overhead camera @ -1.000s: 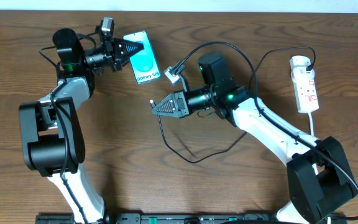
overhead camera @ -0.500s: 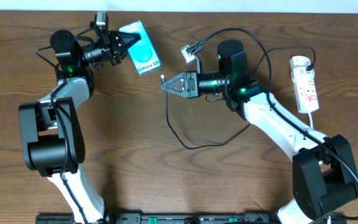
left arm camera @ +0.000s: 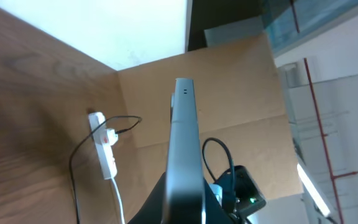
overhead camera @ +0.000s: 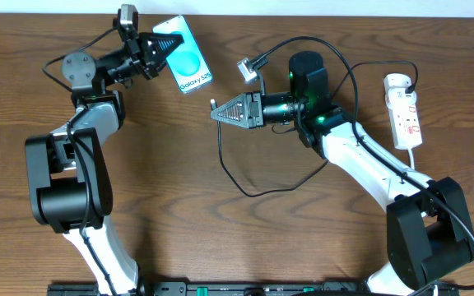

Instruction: Plug charger to phone and switch on socket

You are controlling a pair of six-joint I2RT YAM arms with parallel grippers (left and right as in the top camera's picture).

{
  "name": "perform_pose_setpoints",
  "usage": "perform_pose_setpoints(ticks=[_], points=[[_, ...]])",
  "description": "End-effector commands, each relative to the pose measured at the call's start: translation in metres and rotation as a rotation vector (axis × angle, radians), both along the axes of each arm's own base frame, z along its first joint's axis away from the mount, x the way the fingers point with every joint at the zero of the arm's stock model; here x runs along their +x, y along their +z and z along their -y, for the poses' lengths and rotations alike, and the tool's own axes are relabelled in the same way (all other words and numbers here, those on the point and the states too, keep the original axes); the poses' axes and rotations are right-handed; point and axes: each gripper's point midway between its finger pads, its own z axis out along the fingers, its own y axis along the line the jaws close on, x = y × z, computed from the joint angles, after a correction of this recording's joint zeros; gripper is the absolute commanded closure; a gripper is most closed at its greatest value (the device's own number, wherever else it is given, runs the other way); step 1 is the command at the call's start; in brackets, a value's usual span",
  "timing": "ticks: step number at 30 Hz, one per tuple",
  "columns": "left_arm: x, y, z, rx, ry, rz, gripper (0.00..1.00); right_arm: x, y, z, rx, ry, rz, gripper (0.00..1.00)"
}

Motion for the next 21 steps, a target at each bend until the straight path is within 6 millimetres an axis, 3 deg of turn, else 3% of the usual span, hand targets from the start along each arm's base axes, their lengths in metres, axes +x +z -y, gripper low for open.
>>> perform_pose_setpoints(ticks=[1,12,21], points=[[-0.004,0.023,-0.002,-0.031,0.006,0.035,0.93,-0.003,0.003,-0.003,0.013,0.024,0.000,0.99],[-0.016,0.021,0.023,-0.011,-0.076,0.041,0.93,-0.006,0.006,-0.006,0.023,0.043,0.004,0.99],[-0.024,0.014,0.028,0.026,-0.126,0.041,0.93,-0.010,0.006,-0.009,0.024,0.053,0.007,0.99]])
